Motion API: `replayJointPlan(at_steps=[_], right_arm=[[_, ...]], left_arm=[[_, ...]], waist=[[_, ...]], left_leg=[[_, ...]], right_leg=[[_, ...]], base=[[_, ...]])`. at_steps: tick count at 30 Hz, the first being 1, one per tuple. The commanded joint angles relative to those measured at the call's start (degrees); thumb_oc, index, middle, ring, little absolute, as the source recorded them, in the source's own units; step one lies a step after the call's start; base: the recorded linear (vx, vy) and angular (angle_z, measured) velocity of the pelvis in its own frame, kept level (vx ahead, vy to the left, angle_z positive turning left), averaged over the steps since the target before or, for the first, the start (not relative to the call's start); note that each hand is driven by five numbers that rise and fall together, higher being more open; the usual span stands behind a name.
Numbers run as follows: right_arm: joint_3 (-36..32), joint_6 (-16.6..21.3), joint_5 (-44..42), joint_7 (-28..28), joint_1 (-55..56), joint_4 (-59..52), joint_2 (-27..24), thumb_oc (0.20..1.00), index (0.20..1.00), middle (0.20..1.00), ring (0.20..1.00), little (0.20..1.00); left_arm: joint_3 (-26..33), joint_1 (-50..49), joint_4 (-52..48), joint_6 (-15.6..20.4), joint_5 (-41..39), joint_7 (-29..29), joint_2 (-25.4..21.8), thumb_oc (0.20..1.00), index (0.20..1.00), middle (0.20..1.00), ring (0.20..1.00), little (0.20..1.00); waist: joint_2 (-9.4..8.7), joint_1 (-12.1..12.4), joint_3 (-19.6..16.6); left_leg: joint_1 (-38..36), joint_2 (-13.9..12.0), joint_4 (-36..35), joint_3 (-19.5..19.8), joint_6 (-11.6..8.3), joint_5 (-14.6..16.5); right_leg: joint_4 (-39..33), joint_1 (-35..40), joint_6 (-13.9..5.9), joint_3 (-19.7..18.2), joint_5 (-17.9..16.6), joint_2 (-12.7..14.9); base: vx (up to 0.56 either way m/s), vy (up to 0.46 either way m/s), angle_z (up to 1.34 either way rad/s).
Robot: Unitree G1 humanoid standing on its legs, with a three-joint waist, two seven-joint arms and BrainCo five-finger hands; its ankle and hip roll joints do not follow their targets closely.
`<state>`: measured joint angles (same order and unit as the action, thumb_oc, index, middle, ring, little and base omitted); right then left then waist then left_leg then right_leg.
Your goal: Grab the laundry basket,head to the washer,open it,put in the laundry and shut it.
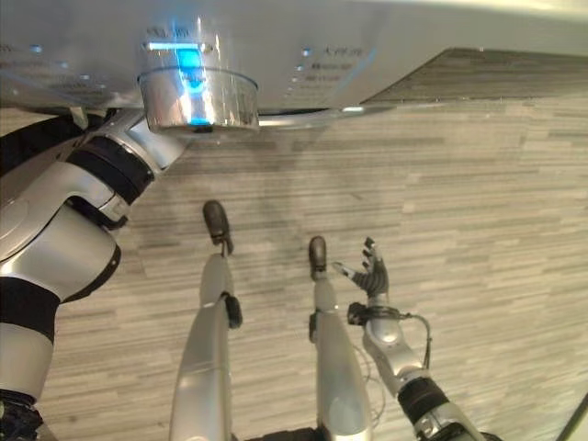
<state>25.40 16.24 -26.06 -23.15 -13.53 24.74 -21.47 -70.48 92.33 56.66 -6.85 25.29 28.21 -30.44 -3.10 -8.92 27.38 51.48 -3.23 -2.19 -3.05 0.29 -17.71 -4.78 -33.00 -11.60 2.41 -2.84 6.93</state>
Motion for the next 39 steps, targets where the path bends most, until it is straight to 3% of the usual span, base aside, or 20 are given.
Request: replayJointPlan(at_steps=[1, 2, 7, 8, 12, 13, 14, 15, 16, 17, 18, 20, 21, 22, 23, 27, 31, 35, 39], right_arm=[[-4.1, 2.5, 1.5, 0.4, 3.8, -1.1, -2.7, 1.000, 1.000, 1.000, 1.000, 1.000], [-5.0, 2.2, 1.7, 0.7, 4.9, -1.4, -3.4, 1.000, 1.000, 1.000, 1.000, 1.000], [-6.1, 1.3, 2.6, 1.1, 7.2, -2.0, -4.0, 1.000, 1.000, 1.000, 1.000, 1.000], [-6.8, 0.4, 3.2, 1.1, 7.8, -1.9, -3.1, 1.000, 1.000, 1.000, 1.000, 1.000], [-7.4, -0.8, 3.7, 1.2, 8.6, -1.4, -2.2, 1.000, 1.000, 1.000, 1.000, 1.000], [-7.4, -1.3, 3.8, 1.6, 9.0, -1.2, -1.3, 1.000, 1.000, 1.000, 1.000, 1.000], [-7.4, -1.3, 3.9, 1.6, 9.1, -1.2, -1.4, 1.000, 1.000, 1.000, 1.000, 1.000], [-7.2, -1.8, 4.3, 2.0, 9.6, -1.1, -0.5, 1.000, 1.000, 1.000, 1.000, 1.000], [-7.1, -2.0, 4.5, 2.2, 9.8, -0.8, -0.2, 1.000, 1.000, 1.000, 1.000, 1.000], [-7.4, -2.0, 4.2, 2.3, 10.1, -0.6, 0.7, 1.000, 1.000, 1.000, 1.000, 1.000], [-7.3, -2.0, 4.2, 2.3, 10.2, -0.6, 0.6, 1.000, 1.000, 1.000, 1.000, 1.000], [-7.6, -2.3, 4.2, 2.3, 10.8, 0.0, 1.4, 1.000, 1.000, 1.000, 1.000, 1.000], [-8.2, -2.5, 4.3, 2.2, 11.0, 0.3, 2.1, 1.000, 1.000, 1.000, 1.000, 1.000], [-8.5, -3.0, 4.4, 2.1, 11.4, 0.7, 2.1, 1.000, 1.000, 1.000, 1.000, 1.000], [-9.3, -3.5, 4.7, 2.1, 11.5, 1.1, 2.7, 1.000, 1.000, 1.000, 1.000, 1.000], [-11.4, -5.8, 5.1, 2.6, 12.8, 2.4, 3.3, 1.000, 1.000, 1.000, 1.000, 1.000], [-15.2, -7.5, 3.3, 4.3, 14.5, 5.6, 3.3, 1.000, 1.000, 1.000, 1.000, 1.000], [-18.4, -7.5, 2.1, 5.1, 15.9, 7.8, 2.9, 1.000, 1.000, 1.000, 1.000, 1.000], [-22.7, -7.8, 2.3, 4.8, 17.5, 8.6, 1.6, 1.000, 1.000, 1.000, 1.000, 1.000]], left_arm=[[1.1, 8.2, 5.3, -2.7, 21.8, -5.0, 0.6, 1.000, 1.000, 1.000, 1.000, 1.000], [-0.9, 8.7, 3.6, -2.1, 25.7, -6.5, -0.9, 1.000, 1.000, 1.000, 1.000, 1.000], [0.5, 7.2, -0.7, -2.8, 27.0, -8.1, -3.0, 1.000, 1.000, 1.000, 1.000, 1.000], [6.0, 4.4, -5.4, -3.4, 24.1, -9.0, -4.3, 1.000, 1.000, 1.000, 1.000, 1.000], [14.1, 1.2, -14.1, -3.0, 19.2, -7.9, -6.7, 1.000, 1.000, 1.000, 1.000, 1.000], [19.2, -2.8, -19.3, -2.0, 14.9, -5.4, -8.9, 1.000, 1.000, 1.000, 1.000, 1.000], [19.4, -3.1, -19.5, -2.0, 14.9, -5.5, -9.0, 1.000, 1.000, 1.000, 1.000, 1.000], [24.8, -9.2, -23.8, -0.6, 10.9, -3.3, -10.1, 1.000, 1.000, 1.000, 1.000, 1.000], [27.7, -13.2, -26.2, -0.2, 10.0, -2.8, -11.2, 1.000, 1.000, 1.000, 1.000, 1.000], [32.2, -20.1, -29.9, 0.9, 8.2, -1.6, -12.3, 1.000, 1.000, 1.000, 1.000, 1.000], [32.6, -20.6, -30.3, 0.9, 8.2, -1.7, -12.4, 1.000, 1.000, 1.000, 1.000, 1.000], [37.3, -29.2, -33.7, 1.6, 6.7, -1.3, -12.9, 1.000, 1.000, 1.000, 1.000, 1.000], [39.9, -33.7, -35.4, 2.5, 5.1, -1.2, -12.7, 1.000, 1.000, 1.000, 1.000, 1.000], [42.6, -38.9, -37.5, 3.3, 4.1, -1.4, -12.9, 1.000, 1.000, 1.000, 1.000, 1.000], [44.9, -44.1, -39.2, 4.4, 2.7, -1.5, -12.6, 1.000, 1.000, 1.000, 1.000, 1.000], [52.1, -64.6, -45.2, 8.6, -5.0, -5.2, -7.4, 1.000, 1.000, 1.000, 1.000, 1.000], [54.7, -81.3, -46.2, 11.6, -16.8, -11.0, -1.6, 1.000, 1.000, 1.000, 1.000, 1.000], [55.2, -87.5, -44.2, 12.2, -21.9, -14.6, 0.6, 1.000, 1.000, 1.000, 1.000, 1.000], [54.9, -91.7, -42.6, 11.6, -24.8, -17.7, 2.1, 1.000, 1.000, 1.000, 1.000, 1.000]], waist=[[-1.09, -2.0, -3.5], [-0.98, -2.0, -3.4], [-0.67, -1.9, -3.1], [-0.65, -1.3, -2.9], [-0.11, -0.7, -2.8], [0.18, 0.2, -2.3], [0.27, 0.0, -2.8], [0.27, 0.8, -2.3], [0.52, 0.9, -2.9], [0.53, 1.8, -2.6], [0.59, 1.6, -3.1], [0.63, 2.2, -3.2], [0.63, 2.9, -3.1], [0.76, 3.1, -3.8], [0.83, 3.9, -3.7], [1.15, 5.4, -5.0], [1.76, 6.4, -7.4], [2.04, 6.4, -9.8], [1.60, 6.2, -13.0]], left_leg=[[-2.0, -2.4, 5.6, -1.1, -3.76, 14.4], [-2.1, -2.6, 5.5, -0.9, -3.78, 14.3], [-2.5, -2.9, 5.6, -0.7, -3.88, 14.1], [-2.8, -2.9, 5.3, -0.7, -3.94, 13.8], [-3.6, -2.8, 4.7, -0.7, -4.04, 13.4], [-3.6, -2.8, 4.9, -1.3, -3.78, 11.6], [-4.3, -2.7, 4.4, -0.6, -4.21, 13.0], [-4.6, -2.9, 4.8, -1.4, -3.93, 11.5], [-6.0, -2.8, 4.4, -0.8, -4.50, 12.9], [-6.5, -3.1, 4.8, -1.5, -4.23, 11.5], [-7.2, -2.9, 4.4, -0.9, -4.67, 12.9], [-8.6, -3.1, 4.5, -0.9, -4.80, 12.9], [-8.9, -3.2, 5.0, -1.4, -4.42, 11.5], [-11.0, -3.1, 4.4, -0.8, -4.92, 12.9], [-11.3, -3.3, 4.9, -1.5, -4.54, 11.5], [-17.5, -3.6, 4.0, -1.8, -4.67, 11.4], [-24.8, -3.8, 2.8, -1.5, -4.46, 11.1], [-28.5, -4.1, 2.6, -0.9, -4.35, 11.4], [-31.0, -4.0, 5.2, 0.1, -3.79, 14.1]], right_leg=[[1.4, 3.8, 3.25, 0.1, 4.5, -1.5], [1.7, 3.6, 3.28, 0.0, 4.8, -1.7], [2.7, 3.2, 3.49, 0.3, 5.3, -2.0], [2.6, 3.2, 3.50, 0.6, 5.4, -2.0], [2.6, 3.8, 3.60, 1.0, 5.6, -2.0], [3.0, 3.9, 3.91, 1.8, 4.9, -2.0], [2.8, 4.4, 3.82, 1.4, 5.7, -2.0], [3.2, 4.8, 4.26, 2.2, 5.2, -2.0], [3.2, 5.9, 4.34, 2.0, 6.1, -2.0], [3.4, 6.7, 4.73, 2.9, 5.7, -2.0], [3.3, 7.3, 4.65, 2.5, 6.4, -2.0], [3.5, 8.7, 4.91, 2.9, 6.7, -2.0], [3.8, 9.0, 5.13, 3.6, 6.1, -2.1], [3.9, 10.6, 5.20, 3.3, 7.3, -2.1], [4.3, 11.1, 5.49, 4.0, 6.7, -2.1], [5.3, 15.7, 6.38, 5.0, 8.0, -2.6], [6.1, 21.1, 7.13, 6.2, 9.4, -2.6], [5.5, 24.9, 7.13, 7.3, 9.7, -2.4], [4.8, 28.8, 6.84, 7.6, 9.8, -1.7]], base=[[-0.04, 0.003, 0.02], [0.00, 0.000, 0.00], [-0.02, 0.007, 0.03], [-0.03, -0.001, 0.05], [-0.04, -0.004, 0.03], [-0.03, -0.024, 0.00], [-0.11, -0.024, -0.01], [0.04, -0.044, -0.05], [-0.12, -0.040, -0.04], [0.05, -0.050, -0.05], [-0.03, -0.038, -0.02], [-0.02, -0.036, -0.01], [-0.01, -0.048, -0.01], [-0.08, -0.029, 0.01], [0.01, -0.032, 0.02], [0.00, -0.009, 0.04], [0.07, 0.010, 0.16], [0.09, 0.037, 0.25], [0.08, 0.063, 0.14]])
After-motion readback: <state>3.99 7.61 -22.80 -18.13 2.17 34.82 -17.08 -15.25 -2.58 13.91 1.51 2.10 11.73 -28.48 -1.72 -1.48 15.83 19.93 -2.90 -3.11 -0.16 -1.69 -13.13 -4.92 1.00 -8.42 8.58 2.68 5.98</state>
